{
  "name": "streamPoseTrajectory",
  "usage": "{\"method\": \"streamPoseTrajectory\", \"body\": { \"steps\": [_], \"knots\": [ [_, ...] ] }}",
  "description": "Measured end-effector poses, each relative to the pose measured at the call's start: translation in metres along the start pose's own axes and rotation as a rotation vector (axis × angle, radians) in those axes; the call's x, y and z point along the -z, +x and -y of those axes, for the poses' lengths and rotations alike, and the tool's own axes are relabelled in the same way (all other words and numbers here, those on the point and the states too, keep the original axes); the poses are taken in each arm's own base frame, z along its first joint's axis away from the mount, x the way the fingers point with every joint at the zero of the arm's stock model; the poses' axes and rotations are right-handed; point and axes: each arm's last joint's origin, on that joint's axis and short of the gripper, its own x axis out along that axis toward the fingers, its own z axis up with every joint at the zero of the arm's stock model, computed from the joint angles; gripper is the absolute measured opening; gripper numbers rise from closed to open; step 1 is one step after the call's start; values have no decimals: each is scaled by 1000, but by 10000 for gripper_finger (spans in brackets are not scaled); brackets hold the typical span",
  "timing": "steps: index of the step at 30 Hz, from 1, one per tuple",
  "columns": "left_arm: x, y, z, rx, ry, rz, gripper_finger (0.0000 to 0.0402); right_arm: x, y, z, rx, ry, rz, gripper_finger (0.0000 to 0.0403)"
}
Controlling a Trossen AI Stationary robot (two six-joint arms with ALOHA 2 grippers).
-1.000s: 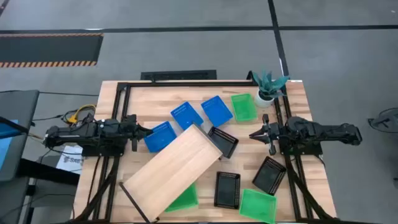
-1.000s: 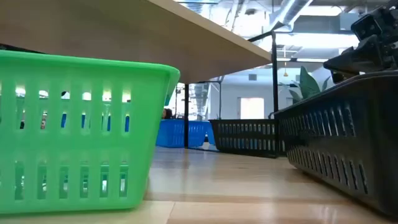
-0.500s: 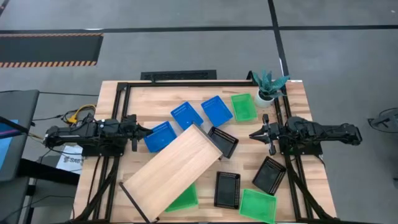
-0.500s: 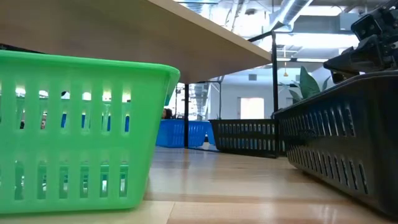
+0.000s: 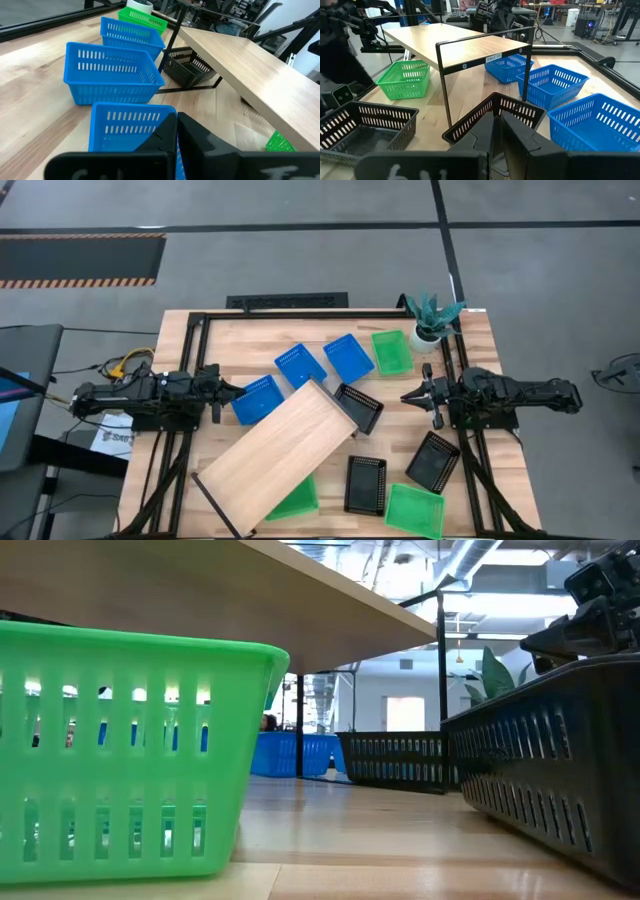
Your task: Stack baskets on shelf by color
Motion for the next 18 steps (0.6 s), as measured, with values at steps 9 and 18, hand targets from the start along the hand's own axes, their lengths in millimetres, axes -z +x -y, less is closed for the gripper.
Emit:
{"method": "streamPoseTrajectory", "body": {
  "steps": [9, 18],
  "knots": [
    [0, 0, 0, 0, -1, 2, 0, 0, 0, 0, 0, 0, 0, 61],
    [0, 0, 0, -6, -1, 6, 0, 0, 0, 0, 0, 0, 0, 61]
  ]
}}
